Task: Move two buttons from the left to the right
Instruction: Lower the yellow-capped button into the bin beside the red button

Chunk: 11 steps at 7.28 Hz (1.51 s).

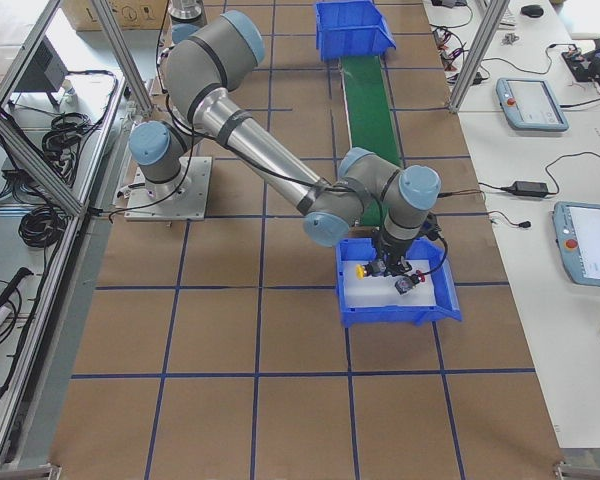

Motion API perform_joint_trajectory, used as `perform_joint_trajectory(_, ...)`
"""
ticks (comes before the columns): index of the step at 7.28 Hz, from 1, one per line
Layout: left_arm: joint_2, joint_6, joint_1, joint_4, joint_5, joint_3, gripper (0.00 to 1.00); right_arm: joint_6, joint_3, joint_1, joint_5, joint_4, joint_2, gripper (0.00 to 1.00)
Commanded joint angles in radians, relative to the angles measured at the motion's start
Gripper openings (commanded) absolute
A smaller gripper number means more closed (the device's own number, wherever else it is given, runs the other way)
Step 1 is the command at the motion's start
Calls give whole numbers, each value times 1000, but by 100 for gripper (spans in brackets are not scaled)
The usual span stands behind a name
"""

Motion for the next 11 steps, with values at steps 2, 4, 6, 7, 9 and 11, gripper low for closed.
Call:
perform_joint_trajectory(2,0,0,-2,0,1,0,100,2,13,8,18,-26,24,4)
perform_joint_trajectory(4,0,0,-2,0,1,0,100,-2,11,8,64,-26,41,5)
perform_joint_trajectory(6,0,0,-2,-2,1,-2,100,-2,4,7,64,-28,56,5)
perform_joint_trajectory(7,-2,0,-3,-3,3,-2,100,-2,4,5,64,-37,59,5)
perform_joint_trajectory(9,0,0,-2,-3,3,-2,100,-4,4,1,61,-40,56,5)
perform_joint_trajectory(11,-2,0,-2,-3,3,-2,100,-4,4,-2,53,-40,56,6)
